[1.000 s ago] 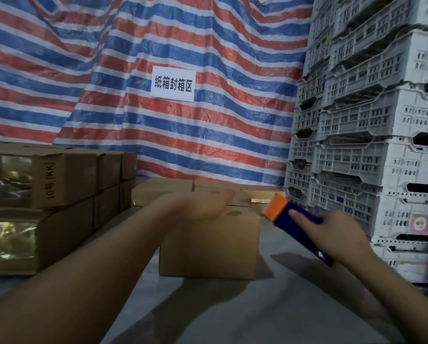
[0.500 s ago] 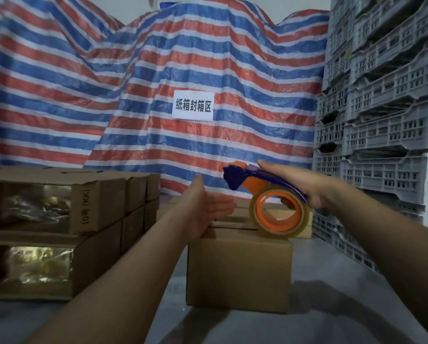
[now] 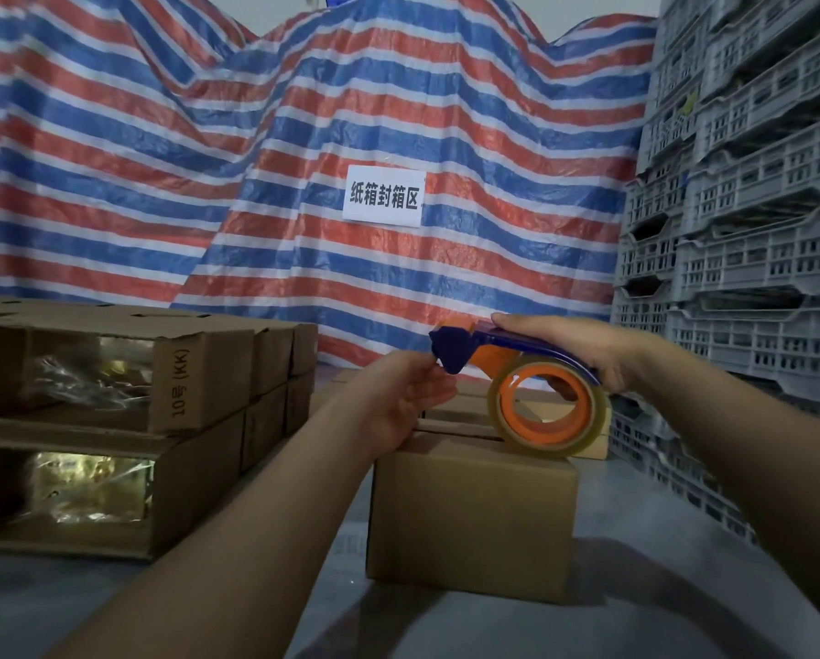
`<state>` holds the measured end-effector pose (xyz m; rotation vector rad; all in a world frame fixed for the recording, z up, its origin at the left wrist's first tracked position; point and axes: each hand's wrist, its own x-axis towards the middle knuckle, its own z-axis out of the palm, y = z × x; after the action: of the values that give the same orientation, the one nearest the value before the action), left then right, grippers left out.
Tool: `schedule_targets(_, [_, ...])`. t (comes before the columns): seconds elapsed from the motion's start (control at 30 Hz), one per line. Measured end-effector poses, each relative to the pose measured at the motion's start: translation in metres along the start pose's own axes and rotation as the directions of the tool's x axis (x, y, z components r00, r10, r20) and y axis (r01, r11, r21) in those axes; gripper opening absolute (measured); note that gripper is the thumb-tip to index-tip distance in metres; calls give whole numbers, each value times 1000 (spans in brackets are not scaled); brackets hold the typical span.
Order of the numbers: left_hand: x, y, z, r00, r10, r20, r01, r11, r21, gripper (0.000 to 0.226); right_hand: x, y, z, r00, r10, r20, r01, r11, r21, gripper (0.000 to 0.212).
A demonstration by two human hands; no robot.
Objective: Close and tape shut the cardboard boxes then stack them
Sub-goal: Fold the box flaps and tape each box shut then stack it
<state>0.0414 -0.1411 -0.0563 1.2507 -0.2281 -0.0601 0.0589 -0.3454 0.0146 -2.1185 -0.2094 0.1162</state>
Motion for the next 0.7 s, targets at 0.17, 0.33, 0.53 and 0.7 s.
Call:
schedule_targets(0.17, [9, -8, -1, 993, -12, -114, 15, 999, 30, 9, 3, -7, -10, 1000, 3, 13, 0, 987, -162, 56])
schedule_targets(0.33, [15, -13, -8, 976, -51, -212, -10, 961, -276, 4, -4, -3, -34, 999, 50, -16, -52, 982, -184, 56])
schedule_targets(0.53, [14, -19, -8, 934, -65, -352, -127, 859, -496, 19, 8, -8, -14, 997, 34, 63, -20, 974, -224, 65])
schedule_targets(0.7, [15, -12, -16, 859, -2, -512, -139, 961, -237, 4, 11, -16, -5, 997, 26, 76, 2, 939, -343, 49])
